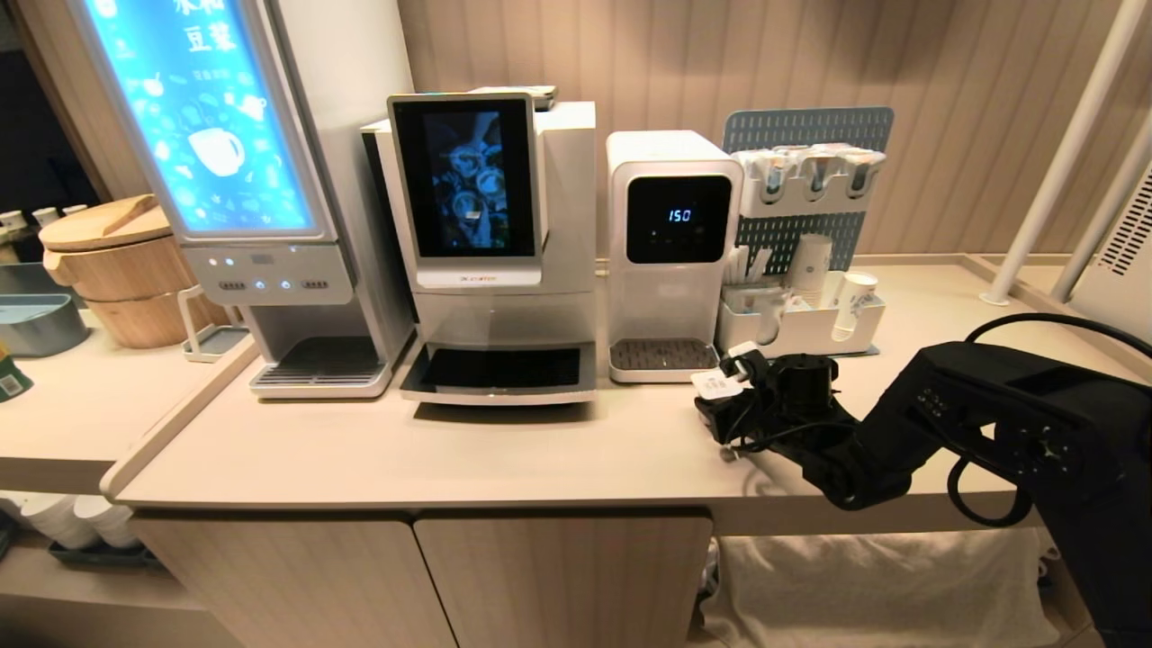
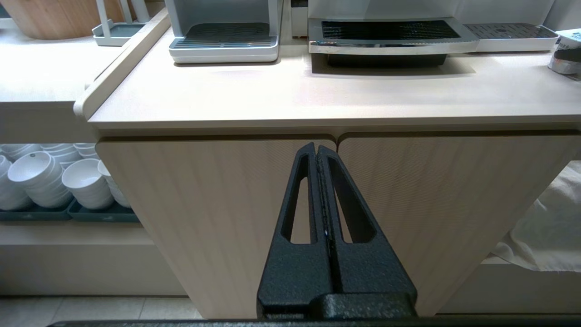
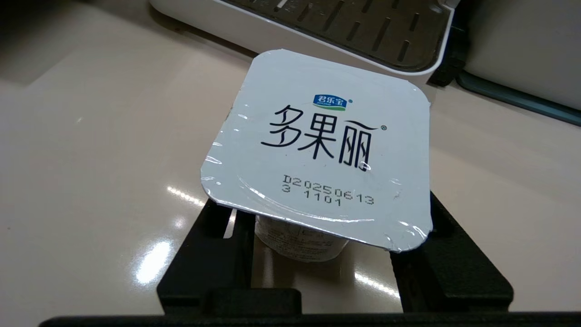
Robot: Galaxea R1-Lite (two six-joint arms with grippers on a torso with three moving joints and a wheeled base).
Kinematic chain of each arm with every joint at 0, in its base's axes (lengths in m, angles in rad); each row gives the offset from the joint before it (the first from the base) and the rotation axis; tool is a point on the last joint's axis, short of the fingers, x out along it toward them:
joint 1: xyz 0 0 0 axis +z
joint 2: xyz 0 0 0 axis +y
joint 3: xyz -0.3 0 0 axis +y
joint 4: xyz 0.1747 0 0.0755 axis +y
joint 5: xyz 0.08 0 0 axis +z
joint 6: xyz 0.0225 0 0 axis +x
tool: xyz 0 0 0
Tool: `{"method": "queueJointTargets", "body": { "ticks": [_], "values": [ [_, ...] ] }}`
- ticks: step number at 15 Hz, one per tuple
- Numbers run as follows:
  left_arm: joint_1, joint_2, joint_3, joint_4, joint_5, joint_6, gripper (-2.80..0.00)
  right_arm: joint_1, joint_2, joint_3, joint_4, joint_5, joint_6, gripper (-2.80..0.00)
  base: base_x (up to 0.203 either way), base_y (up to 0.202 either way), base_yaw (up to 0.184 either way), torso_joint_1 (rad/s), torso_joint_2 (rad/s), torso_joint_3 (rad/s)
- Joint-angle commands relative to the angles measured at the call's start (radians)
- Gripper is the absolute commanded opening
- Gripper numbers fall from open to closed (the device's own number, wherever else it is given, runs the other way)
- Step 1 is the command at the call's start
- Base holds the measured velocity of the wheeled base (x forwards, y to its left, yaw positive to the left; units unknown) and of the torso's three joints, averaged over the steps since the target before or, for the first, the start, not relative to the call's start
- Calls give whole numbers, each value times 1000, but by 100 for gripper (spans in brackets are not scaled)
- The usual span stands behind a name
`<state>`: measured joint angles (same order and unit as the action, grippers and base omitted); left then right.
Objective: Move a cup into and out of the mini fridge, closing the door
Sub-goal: Put the yoghurt in the freezer
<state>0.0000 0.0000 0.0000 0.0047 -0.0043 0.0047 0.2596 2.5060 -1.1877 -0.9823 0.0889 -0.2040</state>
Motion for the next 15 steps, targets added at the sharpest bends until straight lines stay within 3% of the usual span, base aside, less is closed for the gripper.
{"method": "queueJointTargets", "body": {
  "ticks": [1, 6, 12, 15],
  "values": [
    [0, 2, 2, 0, 0, 0, -280, 0, -4, 4, -6, 2, -2, -280, 0, 0, 0, 0, 0, 0],
    [0, 1, 2, 0, 0, 0, -280, -1, -146, 107, -8, 3, 44, -280, 0, 0, 0, 0, 0, 0],
    [0, 1, 2, 0, 0, -2, -280, -15, -660, 417, 7, -6, 58, -280, 0, 0, 0, 0, 0, 0],
    [2, 2, 2, -2, 0, -2, -280, -13, -983, 535, 90, -156, 59, -280, 0, 0, 0, 0, 0, 0]
  ]
}}
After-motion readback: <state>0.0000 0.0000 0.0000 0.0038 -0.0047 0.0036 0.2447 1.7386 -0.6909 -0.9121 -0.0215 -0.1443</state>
